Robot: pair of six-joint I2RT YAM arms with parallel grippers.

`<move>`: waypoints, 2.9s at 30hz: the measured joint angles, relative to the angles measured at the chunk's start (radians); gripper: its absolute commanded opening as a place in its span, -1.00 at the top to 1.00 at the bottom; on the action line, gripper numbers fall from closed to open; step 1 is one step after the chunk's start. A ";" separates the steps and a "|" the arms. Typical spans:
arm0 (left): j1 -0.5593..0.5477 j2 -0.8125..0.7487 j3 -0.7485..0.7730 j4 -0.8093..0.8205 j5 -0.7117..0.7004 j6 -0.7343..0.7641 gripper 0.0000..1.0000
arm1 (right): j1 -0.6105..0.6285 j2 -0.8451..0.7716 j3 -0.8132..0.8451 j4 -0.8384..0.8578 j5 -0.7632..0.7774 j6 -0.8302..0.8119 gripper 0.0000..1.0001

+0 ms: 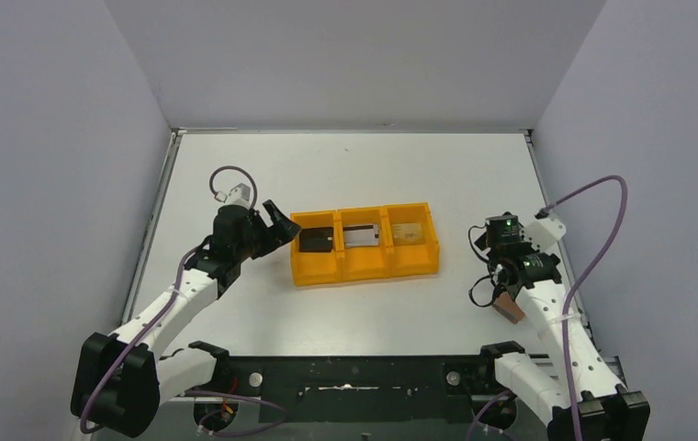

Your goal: Take the credit cards out of the card holder

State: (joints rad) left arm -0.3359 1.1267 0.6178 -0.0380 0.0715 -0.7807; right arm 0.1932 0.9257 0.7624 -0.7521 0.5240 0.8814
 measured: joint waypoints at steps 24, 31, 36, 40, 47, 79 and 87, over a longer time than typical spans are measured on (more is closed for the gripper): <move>0.005 0.141 -0.058 0.022 0.212 0.037 -0.45 | -0.008 0.110 -0.229 0.476 -0.859 -0.193 -0.99; 0.006 0.232 0.014 0.042 0.216 0.031 -0.42 | -0.007 0.254 -0.172 0.525 -0.878 -0.196 -0.99; 0.015 0.303 0.077 0.043 0.199 0.030 -0.40 | -0.006 0.306 -0.129 0.541 -0.877 -0.201 -1.00; 0.022 0.351 0.121 0.044 0.183 0.029 -0.39 | -0.006 0.372 -0.077 0.543 -0.871 -0.208 -1.00; 0.025 0.378 0.157 0.039 0.171 0.030 -0.39 | -0.011 0.421 -0.025 0.536 -0.827 -0.208 -0.99; 0.090 -0.013 0.035 -0.126 -0.044 0.060 -0.88 | -0.533 0.175 -0.189 0.045 -0.061 0.092 -0.96; 0.098 -0.045 0.035 -0.171 -0.045 0.072 -0.88 | -0.551 0.248 -0.224 0.203 -0.189 0.023 -0.71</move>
State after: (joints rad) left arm -0.2379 1.0821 0.6533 -0.2089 0.0269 -0.7086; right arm -0.3580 1.1736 0.5388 -0.5495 0.3351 0.9039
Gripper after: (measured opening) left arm 0.938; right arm 0.924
